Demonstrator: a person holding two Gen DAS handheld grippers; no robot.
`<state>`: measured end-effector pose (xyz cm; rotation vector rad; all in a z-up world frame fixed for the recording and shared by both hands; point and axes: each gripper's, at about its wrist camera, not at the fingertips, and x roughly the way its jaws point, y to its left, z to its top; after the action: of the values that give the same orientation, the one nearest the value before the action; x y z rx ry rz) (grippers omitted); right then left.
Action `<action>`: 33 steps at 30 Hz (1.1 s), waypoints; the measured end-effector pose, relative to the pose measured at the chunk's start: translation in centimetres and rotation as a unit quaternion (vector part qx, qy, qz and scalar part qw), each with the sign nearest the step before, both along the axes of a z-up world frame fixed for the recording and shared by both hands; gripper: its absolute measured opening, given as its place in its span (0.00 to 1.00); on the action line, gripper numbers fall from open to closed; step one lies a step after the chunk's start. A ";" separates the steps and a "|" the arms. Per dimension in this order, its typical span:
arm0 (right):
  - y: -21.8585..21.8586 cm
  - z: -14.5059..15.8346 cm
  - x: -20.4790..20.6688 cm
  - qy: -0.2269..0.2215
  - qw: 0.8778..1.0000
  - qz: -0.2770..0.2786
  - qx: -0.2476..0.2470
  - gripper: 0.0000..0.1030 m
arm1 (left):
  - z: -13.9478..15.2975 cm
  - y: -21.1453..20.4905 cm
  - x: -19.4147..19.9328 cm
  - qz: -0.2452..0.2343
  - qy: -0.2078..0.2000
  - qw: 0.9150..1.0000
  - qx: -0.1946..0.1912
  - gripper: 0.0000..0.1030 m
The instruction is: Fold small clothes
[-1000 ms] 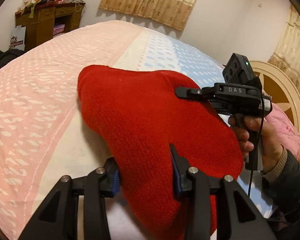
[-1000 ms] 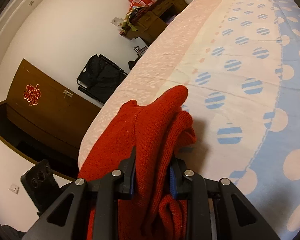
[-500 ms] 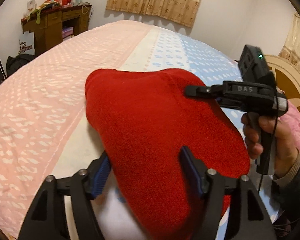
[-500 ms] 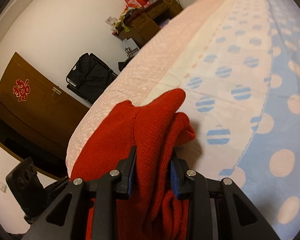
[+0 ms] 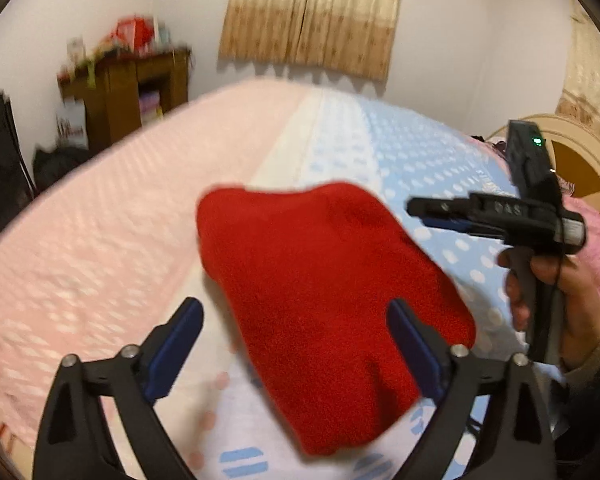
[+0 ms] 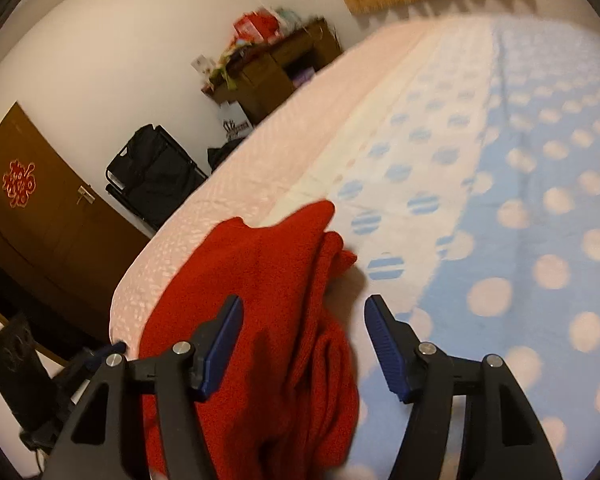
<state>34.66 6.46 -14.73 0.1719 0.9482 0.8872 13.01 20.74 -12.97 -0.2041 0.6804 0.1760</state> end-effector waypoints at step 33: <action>-5.0 9.1 -16.7 -0.207 0.975 -0.040 -0.069 0.70 | 5.0 -3.3 -4.4 0.012 -0.093 0.995 0.046 1.00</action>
<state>18.00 1.50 -5.64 -0.0931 0.6063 0.7413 8.66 17.44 -8.02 -0.1378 0.4834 0.2078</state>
